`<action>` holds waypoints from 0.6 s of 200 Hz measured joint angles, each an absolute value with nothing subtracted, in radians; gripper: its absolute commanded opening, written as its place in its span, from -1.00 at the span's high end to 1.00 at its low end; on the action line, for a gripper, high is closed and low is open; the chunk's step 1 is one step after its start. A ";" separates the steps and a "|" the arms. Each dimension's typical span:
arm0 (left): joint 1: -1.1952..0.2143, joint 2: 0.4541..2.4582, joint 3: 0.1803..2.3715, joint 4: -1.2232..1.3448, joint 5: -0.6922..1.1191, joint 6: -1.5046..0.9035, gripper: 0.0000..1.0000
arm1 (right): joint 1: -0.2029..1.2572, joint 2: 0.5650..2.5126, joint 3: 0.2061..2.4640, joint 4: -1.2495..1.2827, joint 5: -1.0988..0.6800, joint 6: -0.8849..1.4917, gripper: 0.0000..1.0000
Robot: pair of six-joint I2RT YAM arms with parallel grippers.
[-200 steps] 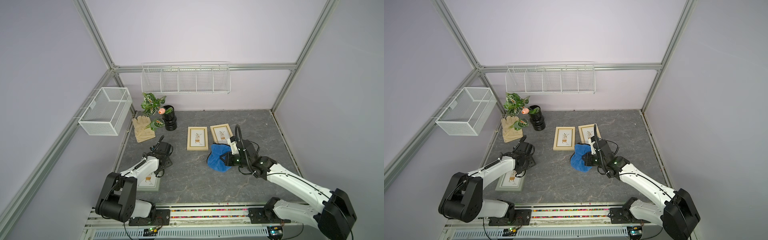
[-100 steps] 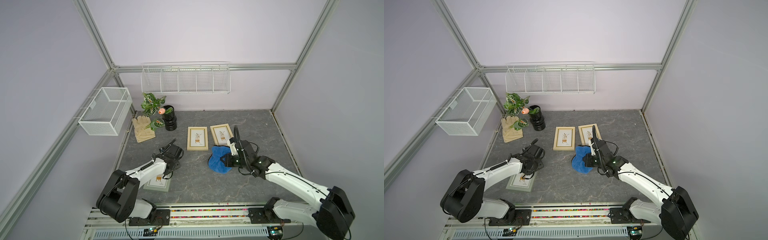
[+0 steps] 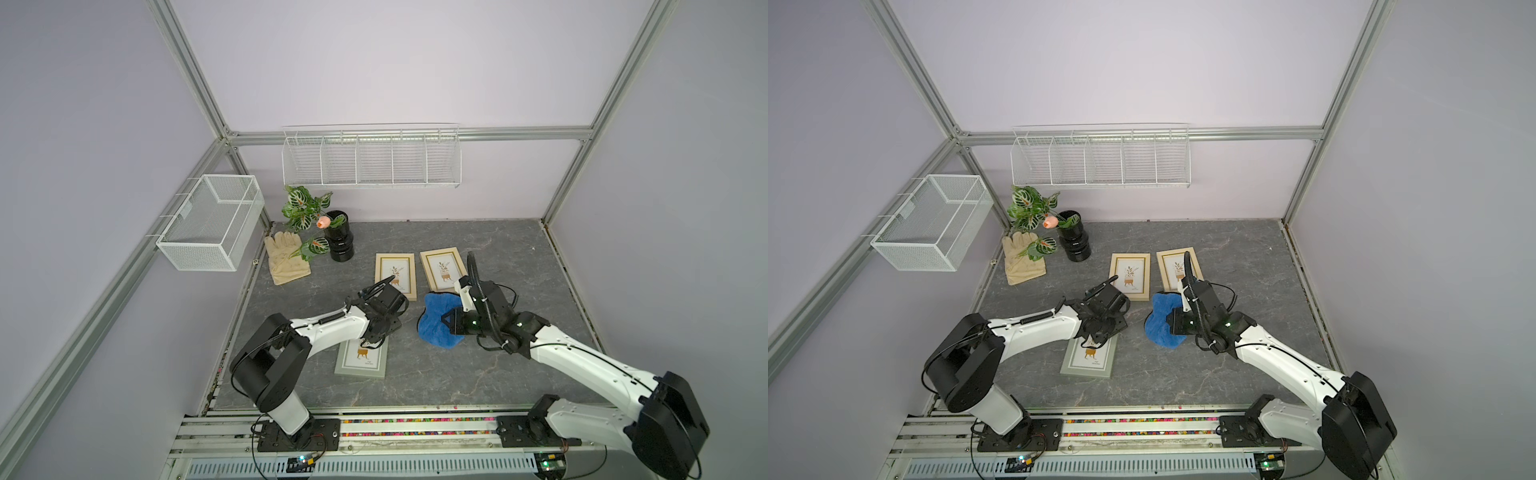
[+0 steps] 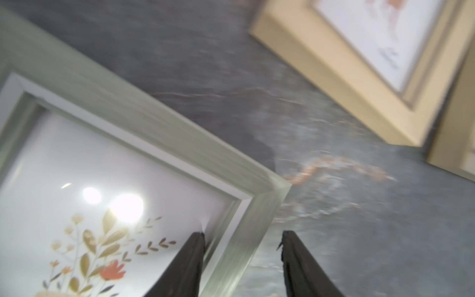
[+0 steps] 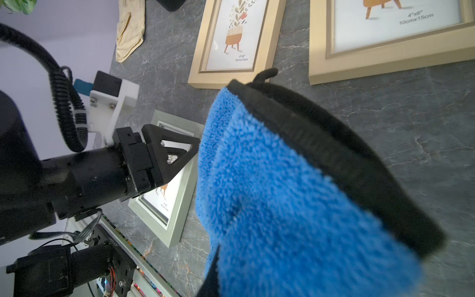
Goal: Wipe the picture frame with a cloth
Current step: Move the picture frame to the center of the board.
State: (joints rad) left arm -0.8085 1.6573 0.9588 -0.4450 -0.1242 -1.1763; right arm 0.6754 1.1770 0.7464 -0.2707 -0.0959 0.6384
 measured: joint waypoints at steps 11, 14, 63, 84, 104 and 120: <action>-0.813 1.660 0.978 -0.440 -0.110 -1.173 -0.22 | 0.675 1.179 0.746 -0.271 -0.094 0.639 0.81; -0.814 1.659 0.981 -0.439 -0.108 -1.174 -0.24 | 0.675 1.180 0.746 -0.271 -0.093 0.639 0.81; -0.813 1.500 0.973 -0.545 -0.138 -1.093 -0.44 | 0.677 1.185 0.746 -0.278 -0.089 0.639 0.80; -0.795 1.333 0.915 -0.623 -0.198 -1.040 -0.48 | 0.691 1.195 0.746 -0.281 -0.085 0.639 0.80; -0.716 1.197 0.797 -0.656 -0.222 -0.985 -0.50 | 0.720 1.213 0.752 -0.286 -0.078 0.640 0.80; -0.643 1.142 0.706 -0.681 -0.229 -0.945 -0.51 | 0.753 1.238 0.772 -0.296 -0.073 0.643 0.80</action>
State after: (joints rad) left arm -0.6426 1.1419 0.7055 -0.6807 -0.2287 -0.9447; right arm 0.7532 1.2377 0.7723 -0.2962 -0.0734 0.6434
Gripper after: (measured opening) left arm 0.752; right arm 0.120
